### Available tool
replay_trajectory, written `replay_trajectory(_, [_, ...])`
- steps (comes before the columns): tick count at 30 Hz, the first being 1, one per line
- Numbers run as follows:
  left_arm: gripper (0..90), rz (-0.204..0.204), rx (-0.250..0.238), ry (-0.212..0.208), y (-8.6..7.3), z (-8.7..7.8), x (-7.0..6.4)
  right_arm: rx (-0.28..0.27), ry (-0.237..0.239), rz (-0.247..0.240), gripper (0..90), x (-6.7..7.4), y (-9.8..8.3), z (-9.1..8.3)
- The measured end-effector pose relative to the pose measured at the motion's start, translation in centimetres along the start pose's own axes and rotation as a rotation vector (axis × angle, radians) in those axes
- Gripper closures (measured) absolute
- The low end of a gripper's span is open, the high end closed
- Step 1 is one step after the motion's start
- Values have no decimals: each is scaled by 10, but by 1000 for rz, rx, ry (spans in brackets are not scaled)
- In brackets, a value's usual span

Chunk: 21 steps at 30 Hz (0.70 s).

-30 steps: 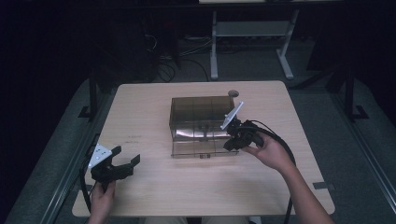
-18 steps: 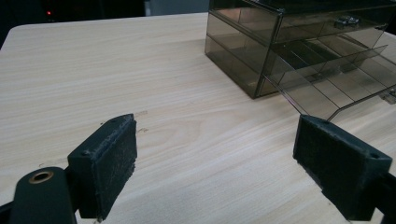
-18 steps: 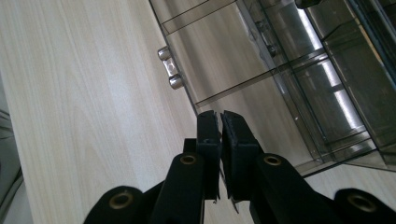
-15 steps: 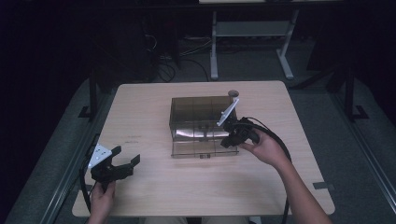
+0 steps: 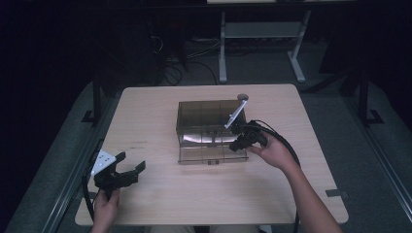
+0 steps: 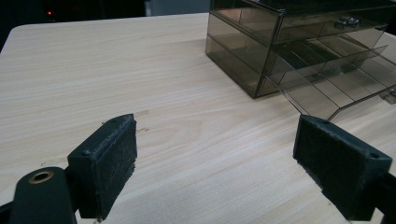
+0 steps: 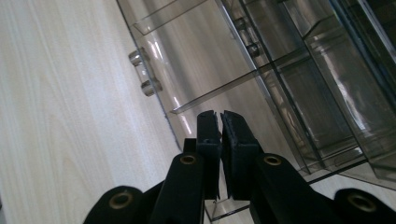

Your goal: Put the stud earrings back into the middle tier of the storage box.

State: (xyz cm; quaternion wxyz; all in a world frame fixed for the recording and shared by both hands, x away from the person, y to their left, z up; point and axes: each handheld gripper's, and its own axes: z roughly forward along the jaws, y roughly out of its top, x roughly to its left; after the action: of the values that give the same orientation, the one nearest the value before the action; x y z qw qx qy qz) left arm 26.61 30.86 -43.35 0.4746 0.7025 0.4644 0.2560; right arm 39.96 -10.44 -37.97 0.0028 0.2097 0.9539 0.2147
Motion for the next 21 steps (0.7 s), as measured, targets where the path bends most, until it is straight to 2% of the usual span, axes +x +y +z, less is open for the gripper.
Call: replay_trajectory(21, [130, -2, -1, 0, 0, -1, 1, 30, 11, 28, 853, -14, 0, 18])
